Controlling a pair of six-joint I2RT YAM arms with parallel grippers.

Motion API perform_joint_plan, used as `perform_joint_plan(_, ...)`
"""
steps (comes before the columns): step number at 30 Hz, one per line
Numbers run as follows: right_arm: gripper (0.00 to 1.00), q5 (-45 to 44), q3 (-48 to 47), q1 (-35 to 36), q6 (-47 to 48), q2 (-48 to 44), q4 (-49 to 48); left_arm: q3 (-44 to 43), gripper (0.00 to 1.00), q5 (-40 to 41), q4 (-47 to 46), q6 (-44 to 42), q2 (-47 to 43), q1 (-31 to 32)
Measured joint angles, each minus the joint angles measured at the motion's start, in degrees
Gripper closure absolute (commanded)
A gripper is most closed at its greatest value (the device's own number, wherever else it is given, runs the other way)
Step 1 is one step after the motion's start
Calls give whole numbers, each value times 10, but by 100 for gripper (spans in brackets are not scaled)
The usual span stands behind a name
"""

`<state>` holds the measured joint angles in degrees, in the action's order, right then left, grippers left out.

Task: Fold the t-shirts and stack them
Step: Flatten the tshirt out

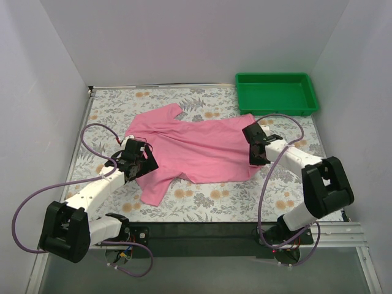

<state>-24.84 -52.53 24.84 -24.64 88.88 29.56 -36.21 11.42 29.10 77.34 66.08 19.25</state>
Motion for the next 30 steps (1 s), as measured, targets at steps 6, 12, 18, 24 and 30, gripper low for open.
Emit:
perform_joint_plan(6,99,-18,92,-47,-5,-122,41,0,30,0,-2,0,-2,0)
perform_joint_plan(12,99,10,145,-183,-5,-210,55,0,30,0,-4,0,-2,0)
perform_joint_plan(18,64,60,145,-264,14,-194,50,0,30,0,-4,0,-12,0)
perform_joint_plan(24,50,116,129,-123,53,-233,36,1,30,-3,-4,3,-5,0)
perform_joint_plan(30,53,256,73,76,105,-193,-78,-4,51,2,1,7,47,-3)
